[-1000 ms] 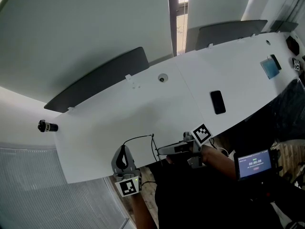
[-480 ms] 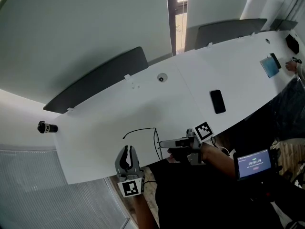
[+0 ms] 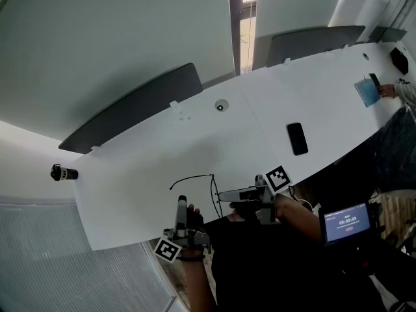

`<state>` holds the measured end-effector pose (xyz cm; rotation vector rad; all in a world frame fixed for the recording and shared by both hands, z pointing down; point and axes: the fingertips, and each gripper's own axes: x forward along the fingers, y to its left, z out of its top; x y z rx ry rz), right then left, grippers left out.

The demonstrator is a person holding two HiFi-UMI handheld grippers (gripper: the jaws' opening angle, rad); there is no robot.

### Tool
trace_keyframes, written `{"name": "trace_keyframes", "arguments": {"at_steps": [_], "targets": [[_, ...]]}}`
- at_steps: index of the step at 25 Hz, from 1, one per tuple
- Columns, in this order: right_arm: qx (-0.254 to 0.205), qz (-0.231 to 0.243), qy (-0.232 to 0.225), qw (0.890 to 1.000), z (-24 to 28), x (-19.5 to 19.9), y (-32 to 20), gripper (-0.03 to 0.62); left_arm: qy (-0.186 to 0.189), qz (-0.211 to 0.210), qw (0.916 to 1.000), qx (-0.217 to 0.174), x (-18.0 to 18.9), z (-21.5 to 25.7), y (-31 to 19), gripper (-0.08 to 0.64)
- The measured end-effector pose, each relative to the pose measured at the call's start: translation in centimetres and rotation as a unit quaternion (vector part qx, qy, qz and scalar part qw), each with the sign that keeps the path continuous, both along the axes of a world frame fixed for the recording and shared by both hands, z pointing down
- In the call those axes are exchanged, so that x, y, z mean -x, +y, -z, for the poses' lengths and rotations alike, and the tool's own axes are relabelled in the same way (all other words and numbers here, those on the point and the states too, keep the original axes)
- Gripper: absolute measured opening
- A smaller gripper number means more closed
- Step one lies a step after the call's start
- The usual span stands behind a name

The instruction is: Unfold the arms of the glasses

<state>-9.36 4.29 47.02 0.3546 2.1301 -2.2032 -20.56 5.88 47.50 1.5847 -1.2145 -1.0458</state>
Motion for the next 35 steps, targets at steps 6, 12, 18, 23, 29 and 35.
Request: {"name": "trace_keyframes", "arguments": {"at_steps": [6,12,18,23,29,35], "targets": [[-0.004,0.002,0.009,1.000,-0.4,0.0,0.0,0.011,0.013,-0.115,0.9931,0.020,-5.5,1.5,-0.8,0.210],[-0.006,0.000,0.008,1.000,-0.3,0.0,-0.1,0.011,0.017,-0.141,0.9894,0.029,-7.2,1.6,-1.6,0.207],[-0.010,-0.001,0.009,1.000,-0.5,0.0,0.0,0.011,0.015,-0.151,0.9877,0.039,-7.3,0.8,-1.5,0.210],[-0.021,-0.004,0.012,1.000,-0.6,0.0,-0.3,0.011,0.022,-0.157,0.9857,0.055,-7.3,0.4,-1.3,0.210],[-0.011,0.004,0.009,1.000,-0.4,0.2,0.2,0.011,0.023,-0.173,0.9835,0.046,-8.4,0.5,-1.4,0.212],[-0.014,0.001,0.010,1.000,-0.4,0.1,-0.1,0.011,0.026,-0.184,0.9814,0.048,-8.8,0.5,-1.7,0.210]]}}
